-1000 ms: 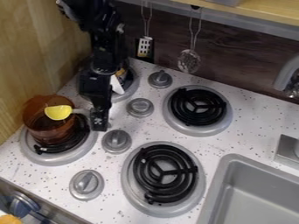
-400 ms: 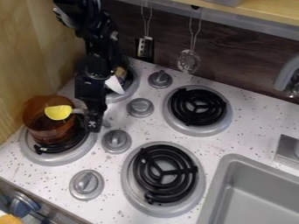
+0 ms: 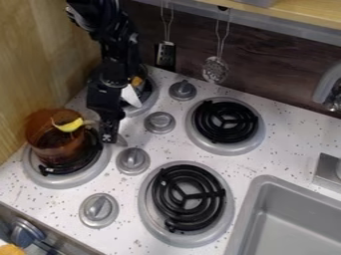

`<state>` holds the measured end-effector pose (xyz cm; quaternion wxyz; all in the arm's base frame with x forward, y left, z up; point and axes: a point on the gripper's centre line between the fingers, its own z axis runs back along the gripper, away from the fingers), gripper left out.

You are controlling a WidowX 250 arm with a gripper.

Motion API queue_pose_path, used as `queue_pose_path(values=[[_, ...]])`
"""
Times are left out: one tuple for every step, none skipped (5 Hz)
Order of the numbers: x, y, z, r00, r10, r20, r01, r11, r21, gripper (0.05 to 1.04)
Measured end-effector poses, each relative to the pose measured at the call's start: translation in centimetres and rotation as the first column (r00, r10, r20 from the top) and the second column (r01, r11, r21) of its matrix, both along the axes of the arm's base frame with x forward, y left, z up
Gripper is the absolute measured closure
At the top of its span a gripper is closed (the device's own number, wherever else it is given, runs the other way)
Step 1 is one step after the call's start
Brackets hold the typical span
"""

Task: Move the yellow spoon to the middle of right burners

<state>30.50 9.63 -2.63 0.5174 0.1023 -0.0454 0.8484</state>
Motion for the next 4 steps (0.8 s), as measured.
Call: queue_pose_path(values=[[-0.1,-0.6,0.1,0.999,-0.044,-0.024,0.044,0.999,0.006,0.765],[-0.4,-0.4,1.8,0.996,-0.078,-0.050,0.081,0.996,0.048,0.765],[-0.4,-1.5,3.9,0.991,-0.122,-0.055,0.126,0.989,0.079,0.765],[-0.2,-3.2,6.0,0.978,-0.203,-0.042,0.206,0.976,0.075,0.765]])
